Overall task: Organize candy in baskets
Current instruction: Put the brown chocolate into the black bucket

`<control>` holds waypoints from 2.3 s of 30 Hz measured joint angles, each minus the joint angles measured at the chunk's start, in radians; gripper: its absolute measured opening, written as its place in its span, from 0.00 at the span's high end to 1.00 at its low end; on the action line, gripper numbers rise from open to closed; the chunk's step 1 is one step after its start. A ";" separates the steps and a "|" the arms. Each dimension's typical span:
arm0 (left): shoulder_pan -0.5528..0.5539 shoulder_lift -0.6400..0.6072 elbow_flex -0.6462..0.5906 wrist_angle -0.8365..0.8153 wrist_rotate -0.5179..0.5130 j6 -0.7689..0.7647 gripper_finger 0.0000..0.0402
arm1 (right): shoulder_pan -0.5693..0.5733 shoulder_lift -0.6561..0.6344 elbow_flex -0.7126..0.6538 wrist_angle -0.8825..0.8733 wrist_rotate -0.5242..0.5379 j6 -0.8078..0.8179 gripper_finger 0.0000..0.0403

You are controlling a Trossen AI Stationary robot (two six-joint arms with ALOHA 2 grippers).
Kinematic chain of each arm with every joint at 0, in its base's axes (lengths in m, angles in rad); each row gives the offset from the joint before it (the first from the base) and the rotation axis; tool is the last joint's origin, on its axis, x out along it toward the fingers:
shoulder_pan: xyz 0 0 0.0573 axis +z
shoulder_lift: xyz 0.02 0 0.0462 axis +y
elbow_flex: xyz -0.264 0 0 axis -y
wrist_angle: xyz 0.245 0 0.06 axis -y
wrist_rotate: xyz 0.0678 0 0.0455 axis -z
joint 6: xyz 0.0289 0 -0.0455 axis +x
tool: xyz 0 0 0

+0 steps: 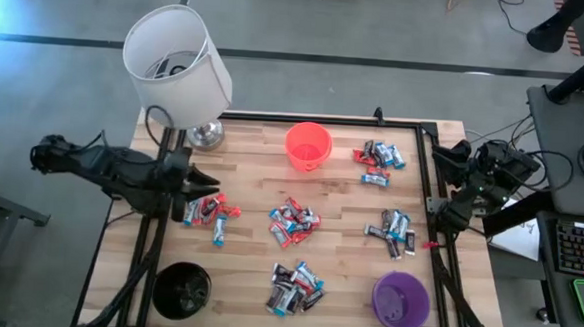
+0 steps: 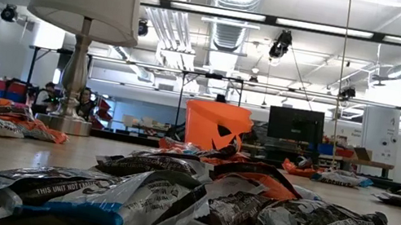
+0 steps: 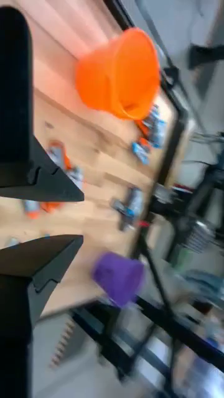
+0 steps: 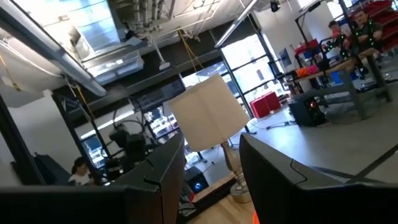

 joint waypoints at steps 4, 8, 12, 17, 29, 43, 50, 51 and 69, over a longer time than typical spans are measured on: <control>0.000 0.143 0.119 -0.154 -0.002 -0.054 0.81 | 0.000 0.000 0.009 0.000 0.000 0.000 0.64; -0.003 0.256 0.203 -0.218 -0.001 -0.097 0.79 | 0.000 0.000 0.017 0.000 0.000 -0.001 0.64; -0.005 0.334 0.237 -0.232 0.004 -0.112 0.74 | 0.000 0.000 0.020 0.000 0.000 -0.002 0.64; -0.005 0.403 0.240 -0.238 0.007 -0.116 0.68 | 0.000 0.000 0.020 0.000 0.000 0.005 0.64; -0.005 0.576 0.254 -0.193 0.025 -0.094 0.70 | 0.000 0.000 0.020 -0.023 -0.001 0.130 0.64; -0.005 0.769 0.254 0.002 -0.007 -0.040 0.71 | 0.000 0.000 0.019 -0.031 -0.001 0.131 0.64; 0.016 0.881 0.254 0.115 -0.024 -0.006 0.71 | 0.000 0.000 0.019 -0.034 -0.001 0.130 0.64; 0.020 0.896 0.254 0.143 -0.024 -0.001 0.71 | 0.000 0.000 0.019 -0.035 -0.001 0.131 0.64; 0.111 1.033 0.254 0.372 0.131 0.042 0.65 | 0.000 0.000 0.019 -0.053 -0.001 0.171 0.64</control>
